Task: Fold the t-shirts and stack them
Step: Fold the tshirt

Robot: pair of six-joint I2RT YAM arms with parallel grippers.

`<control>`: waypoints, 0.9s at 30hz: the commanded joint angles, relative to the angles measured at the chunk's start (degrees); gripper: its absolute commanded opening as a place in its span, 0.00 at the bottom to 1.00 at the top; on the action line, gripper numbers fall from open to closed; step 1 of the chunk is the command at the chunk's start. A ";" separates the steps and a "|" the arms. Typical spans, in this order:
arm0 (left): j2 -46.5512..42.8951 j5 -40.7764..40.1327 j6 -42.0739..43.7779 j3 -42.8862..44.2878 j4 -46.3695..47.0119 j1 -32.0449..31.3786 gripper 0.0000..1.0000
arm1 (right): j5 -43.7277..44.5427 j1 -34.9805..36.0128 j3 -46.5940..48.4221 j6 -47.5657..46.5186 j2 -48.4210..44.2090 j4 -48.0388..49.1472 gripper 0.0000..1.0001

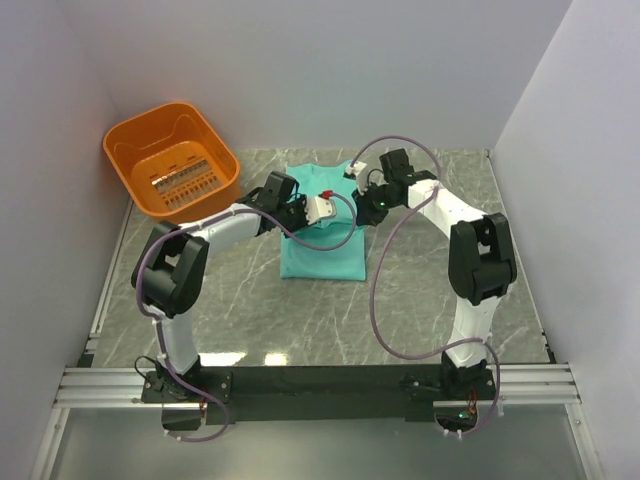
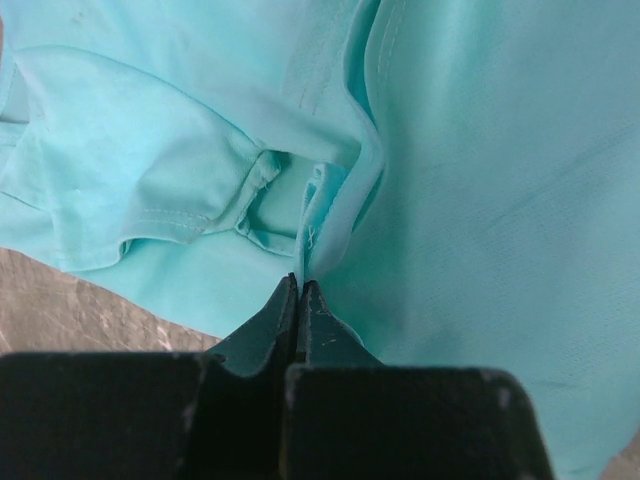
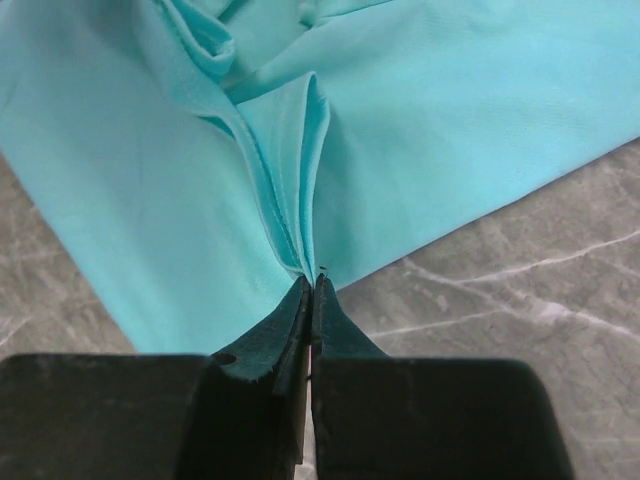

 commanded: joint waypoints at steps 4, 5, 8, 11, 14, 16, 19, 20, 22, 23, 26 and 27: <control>1.37 -1.67 1.00 2.23 2.85 0.62 0.01 | 2.71 -0.43 4.37 3.73 2.96 3.09 0.00; 1.89 -1.67 0.82 2.75 2.85 0.62 0.01 | 3.07 -0.34 4.54 4.08 3.23 3.61 0.00; 2.77 -2.11 0.38 4.15 2.58 0.71 0.01 | 4.38 -0.43 5.07 5.40 3.76 4.84 0.01; 3.83 -4.64 -0.94 5.13 4.06 0.71 0.03 | 7.36 -0.43 5.60 9.00 4.28 7.82 0.10; 2.44 -7.55 -3.83 4.69 8.18 0.62 0.36 | 12.27 -0.43 6.47 14.36 4.29 10.81 0.23; 0.50 -8.96 -7.25 3.99 10.92 0.45 0.55 | 14.14 -0.52 7.53 17.17 3.85 10.83 0.34; -4.50 -12.12 -11.29 2.58 14.26 0.10 0.73 | 15.46 -1.48 6.05 18.49 0.25 12.93 0.44; -5.74 -12.91 -12.27 1.97 14.18 0.10 0.79 | 14.94 -1.92 4.56 18.67 -0.80 13.37 0.48; -10.13 -13.62 -16.73 1.18 12.70 0.01 0.79 | 10.40 -2.97 3.32 17.37 -4.05 12.50 0.49; -11.71 -13.36 -18.76 0.30 10.34 0.01 0.78 | 7.76 -4.02 1.66 15.97 -5.28 11.63 0.49; -16.99 -9.07 -26.94 -1.98 2.34 0.01 0.76 | -11.21 -6.05 -1.41 0.61 -8.80 -2.38 0.49; -19.09 -7.31 -27.83 -3.12 0.66 -0.08 0.76 | -15.17 -6.14 -2.39 -4.74 -10.03 -6.80 0.49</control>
